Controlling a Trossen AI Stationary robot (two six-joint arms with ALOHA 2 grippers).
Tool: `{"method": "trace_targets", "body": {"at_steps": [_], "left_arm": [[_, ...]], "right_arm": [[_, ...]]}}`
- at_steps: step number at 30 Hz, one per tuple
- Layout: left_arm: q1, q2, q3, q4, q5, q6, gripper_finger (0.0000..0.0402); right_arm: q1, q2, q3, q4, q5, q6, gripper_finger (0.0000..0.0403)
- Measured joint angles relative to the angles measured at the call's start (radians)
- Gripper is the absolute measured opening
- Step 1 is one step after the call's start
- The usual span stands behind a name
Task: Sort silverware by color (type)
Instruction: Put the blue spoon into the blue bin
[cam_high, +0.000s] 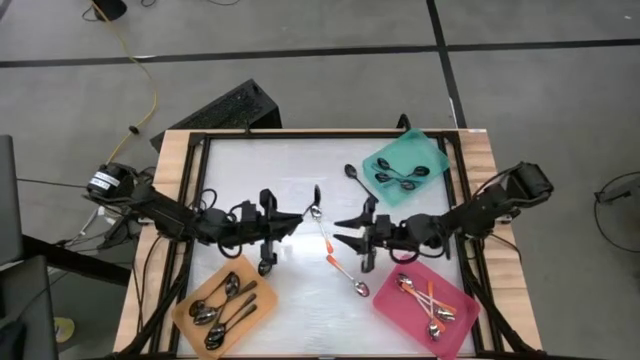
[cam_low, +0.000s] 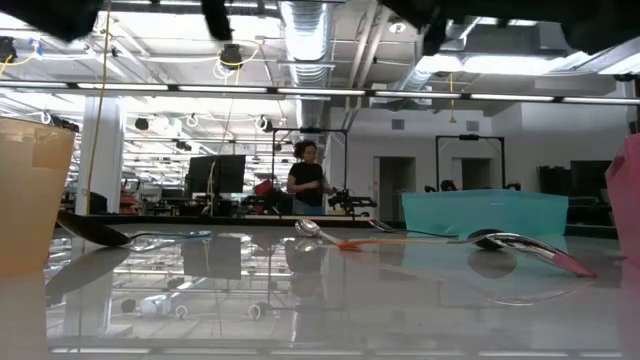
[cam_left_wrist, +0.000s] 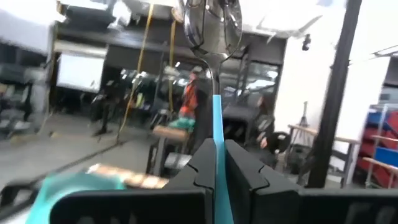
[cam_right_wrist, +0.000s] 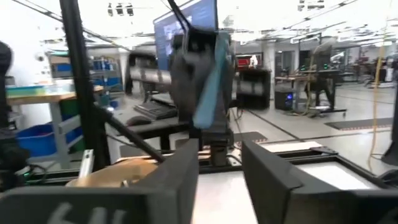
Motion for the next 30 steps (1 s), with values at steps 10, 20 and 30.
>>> {"method": "trace_targets", "body": {"at_steps": [10,20,30], "left_arm": [[0.001,0.001,-0.160,0.133,0.028,-0.068,0.0000],[-0.001,0.001,-0.160,0.127,0.081,-0.051,0.0000],[-0.001,0.000,-0.160,0.113,0.090,-0.046,0.0000]], "right_arm": [[-0.072,0.127,0.169,-0.066,-0.046,-0.002,0.0273],[-0.135,0.228,0.383,-0.229,-0.166,-0.001,0.0286],[-0.147,0.219,0.522,-0.515,-0.213,-0.009,0.0286]]}}
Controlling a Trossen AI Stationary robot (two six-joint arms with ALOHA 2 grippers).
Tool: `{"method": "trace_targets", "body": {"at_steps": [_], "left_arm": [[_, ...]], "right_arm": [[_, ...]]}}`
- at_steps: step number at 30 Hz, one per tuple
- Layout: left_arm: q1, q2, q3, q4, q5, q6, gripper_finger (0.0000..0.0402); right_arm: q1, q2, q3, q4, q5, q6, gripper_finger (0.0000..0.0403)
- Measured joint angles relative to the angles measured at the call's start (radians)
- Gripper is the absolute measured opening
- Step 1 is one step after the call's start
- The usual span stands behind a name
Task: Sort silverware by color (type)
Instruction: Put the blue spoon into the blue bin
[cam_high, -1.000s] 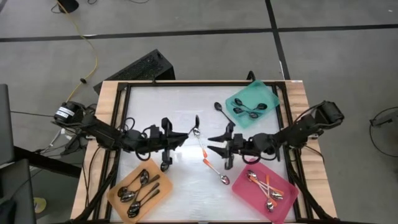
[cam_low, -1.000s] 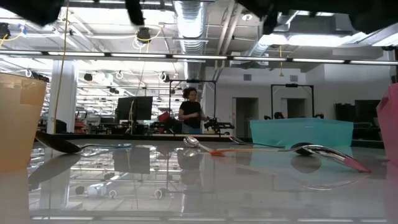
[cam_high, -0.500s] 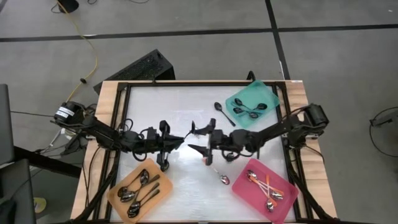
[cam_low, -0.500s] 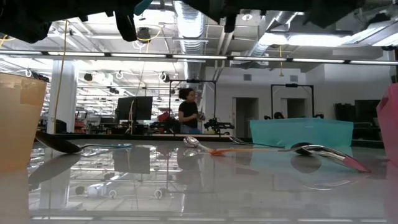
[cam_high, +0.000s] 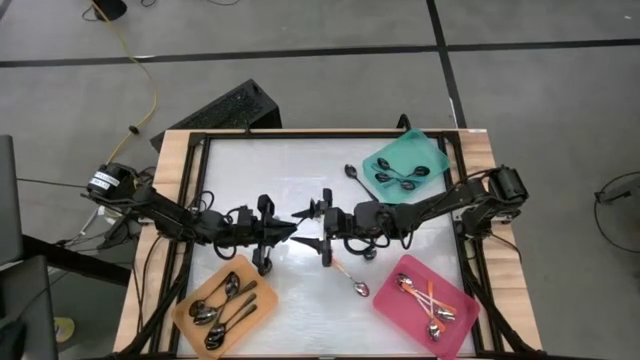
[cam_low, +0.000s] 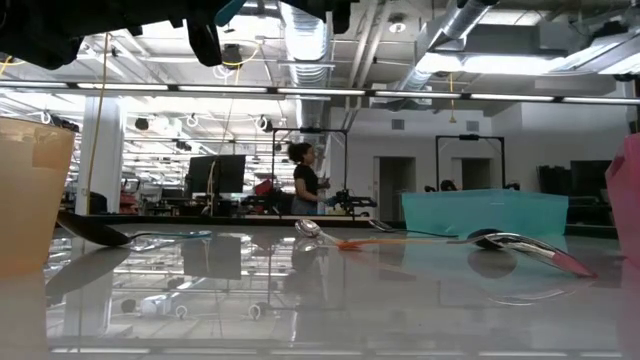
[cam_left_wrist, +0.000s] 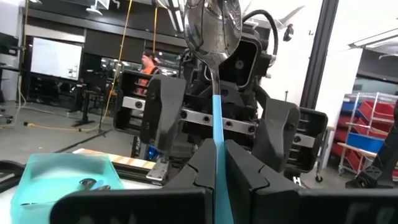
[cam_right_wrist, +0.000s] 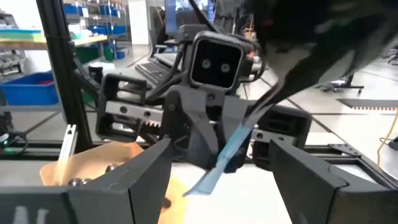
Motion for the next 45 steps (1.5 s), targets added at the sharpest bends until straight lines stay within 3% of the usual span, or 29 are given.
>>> {"method": "trace_targets", "body": {"at_steps": [7,20,31,37,45], "left_arm": [[0.000,0.000,0.000,-0.016,0.016,0.000,0.0000],[0.000,0.000,0.000,0.006,0.018,0.009,0.0000],[0.001,0.000,0.000,0.007,0.016,0.010,0.0000],[0.001,0.000,0.000,0.007,0.015,0.010,0.0000],[0.001,0.000,0.000,0.007,0.009,0.002,0.0000]], "right_arm": [[0.000,-0.006,0.005,-0.018,-0.002,-0.011,0.0286],[0.016,-0.146,0.006,-0.117,-0.001,-0.075,0.0286],[0.005,-0.126,0.005,-0.089,-0.002,-0.064,0.0279],[-0.008,-0.123,0.005,-0.100,-0.023,-0.047,0.0214],[-0.013,-0.123,0.005,-0.135,-0.034,-0.041,0.0047]]}}
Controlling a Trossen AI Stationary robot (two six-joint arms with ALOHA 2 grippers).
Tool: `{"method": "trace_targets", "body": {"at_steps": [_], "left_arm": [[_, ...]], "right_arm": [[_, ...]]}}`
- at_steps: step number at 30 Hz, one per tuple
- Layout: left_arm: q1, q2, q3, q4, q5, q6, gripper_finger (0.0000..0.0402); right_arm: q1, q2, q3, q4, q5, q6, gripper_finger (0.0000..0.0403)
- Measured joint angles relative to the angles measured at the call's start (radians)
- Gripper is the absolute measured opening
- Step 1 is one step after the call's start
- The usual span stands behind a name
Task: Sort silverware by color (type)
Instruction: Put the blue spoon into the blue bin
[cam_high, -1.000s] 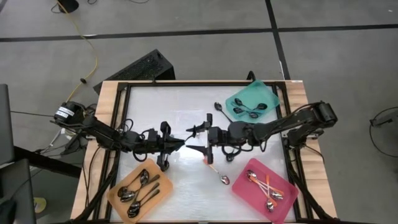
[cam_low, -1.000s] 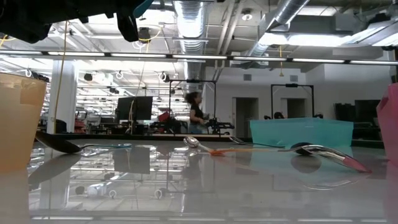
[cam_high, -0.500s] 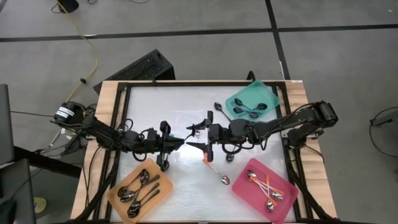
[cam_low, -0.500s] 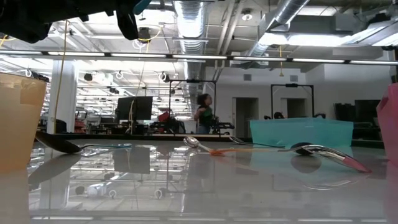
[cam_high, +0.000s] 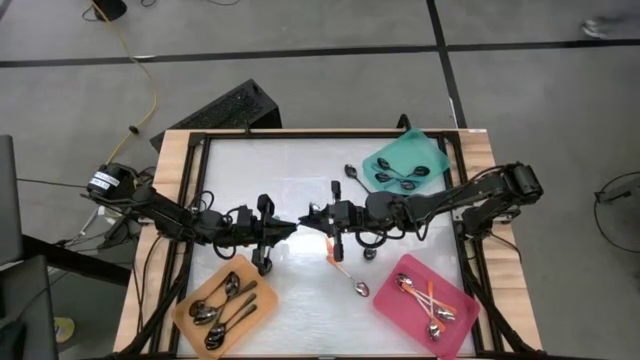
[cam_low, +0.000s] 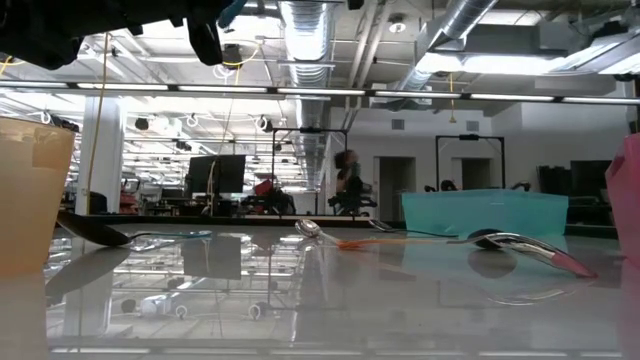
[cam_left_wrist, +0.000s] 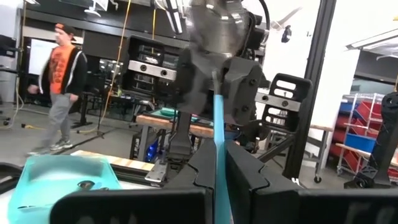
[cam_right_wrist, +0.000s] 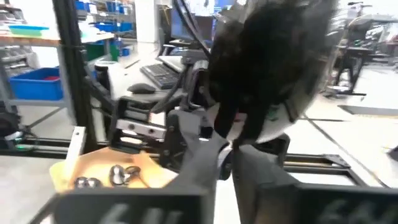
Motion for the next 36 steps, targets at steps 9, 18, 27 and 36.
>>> {"method": "trace_targets", "body": {"at_steps": [9,18,27,36], "left_arm": [[-0.001,0.000,0.000,0.003,-0.016,-0.056,0.0004],[-0.001,0.000,0.001,-0.039,0.019,-0.080,0.0064],[-0.002,-0.001,0.001,-0.110,-0.042,-0.087,0.0175],[0.001,-0.001,0.001,-0.199,-0.188,-0.109,0.0197]], "right_arm": [[0.001,0.000,0.000,-0.019,0.005,-0.002,0.0007],[0.002,0.000,0.000,-0.020,0.004,-0.004,0.0006],[0.000,-0.007,0.000,-0.039,0.018,-0.004,0.0006],[0.012,-0.080,-0.001,-0.251,0.172,0.044,0.0005]]}}
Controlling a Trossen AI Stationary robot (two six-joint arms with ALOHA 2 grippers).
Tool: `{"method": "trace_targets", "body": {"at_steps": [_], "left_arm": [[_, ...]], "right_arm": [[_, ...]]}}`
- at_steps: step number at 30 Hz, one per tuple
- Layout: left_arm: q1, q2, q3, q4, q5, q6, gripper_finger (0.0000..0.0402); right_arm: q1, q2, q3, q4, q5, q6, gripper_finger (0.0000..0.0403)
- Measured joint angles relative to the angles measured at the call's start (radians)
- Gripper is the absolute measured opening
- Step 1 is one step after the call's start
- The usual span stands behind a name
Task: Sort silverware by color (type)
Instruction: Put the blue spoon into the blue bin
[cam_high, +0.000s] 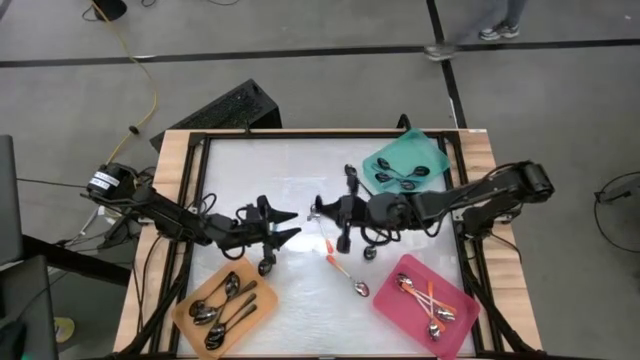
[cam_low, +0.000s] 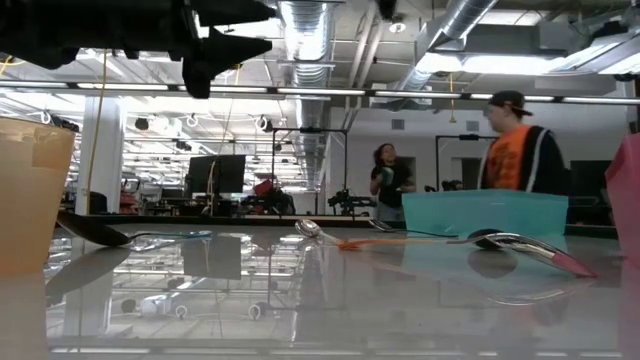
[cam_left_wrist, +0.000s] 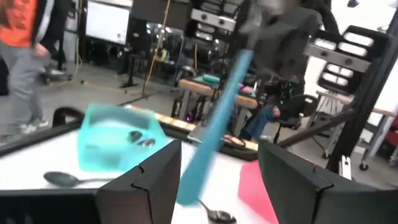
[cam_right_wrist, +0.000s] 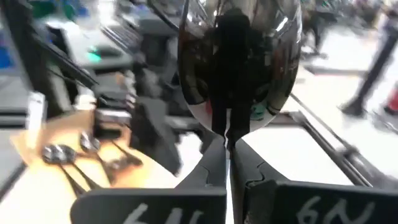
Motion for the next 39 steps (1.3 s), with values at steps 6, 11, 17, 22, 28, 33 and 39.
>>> {"method": "trace_targets", "body": {"at_steps": [6,11,17,22,28,33,39], "left_arm": [[-0.001,0.000,0.000,-0.066,-0.003,-0.081,0.0197],[-0.001,0.000,0.000,-0.073,0.002,-0.099,0.0197],[-0.001,0.000,0.000,-0.074,0.002,-0.099,0.0197],[-0.001,0.000,0.000,-0.074,0.002,-0.099,0.0197],[-0.001,0.000,0.000,-0.081,-0.004,-0.103,0.0197],[-0.001,0.001,0.000,-0.097,-0.006,-0.132,0.0197],[-0.001,0.001,-0.001,-0.118,-0.005,-0.158,0.0197]], "right_arm": [[0.008,-0.060,0.000,-0.257,0.267,0.032,0.0005],[0.012,-0.096,0.001,-0.527,0.458,0.132,0.0006],[-0.045,-0.107,0.001,-0.920,0.610,0.417,0.0007],[-0.132,-0.091,0.001,-1.170,0.608,0.691,0.0007],[-0.246,-0.045,0.001,-1.311,0.592,0.798,0.0008],[-0.348,0.029,0.000,-1.317,0.554,0.796,0.0009],[-0.414,0.150,0.000,-1.357,0.540,0.688,0.0009]]}}
